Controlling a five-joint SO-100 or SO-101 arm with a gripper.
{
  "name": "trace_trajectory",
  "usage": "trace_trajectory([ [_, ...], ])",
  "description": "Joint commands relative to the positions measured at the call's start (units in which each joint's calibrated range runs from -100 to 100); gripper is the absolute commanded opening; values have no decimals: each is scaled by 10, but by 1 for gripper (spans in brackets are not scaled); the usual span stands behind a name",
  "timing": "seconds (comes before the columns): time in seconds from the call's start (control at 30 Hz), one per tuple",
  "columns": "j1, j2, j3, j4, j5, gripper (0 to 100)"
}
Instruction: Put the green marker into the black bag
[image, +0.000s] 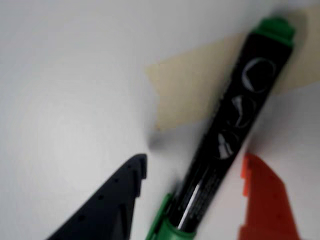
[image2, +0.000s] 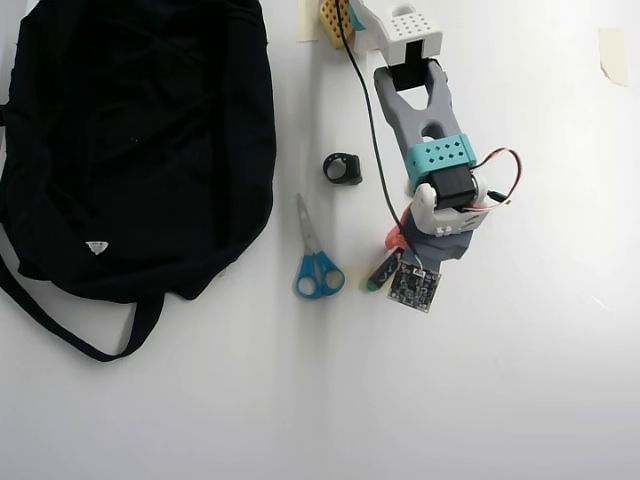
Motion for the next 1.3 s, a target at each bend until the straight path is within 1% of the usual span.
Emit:
trace_trajectory([
  [0.0, -4, 3, -2, -1, 10, 24],
  [0.13, -1, 3, 3, 0, 12, 22],
  [0.43, 1, 21, 5, 4, 12, 22],
  [0.83, 2, 54, 4, 37, 8, 21],
  [1.17, 8, 74, 4, 37, 11, 21],
  [1.27, 9, 74, 4, 37, 12, 16],
])
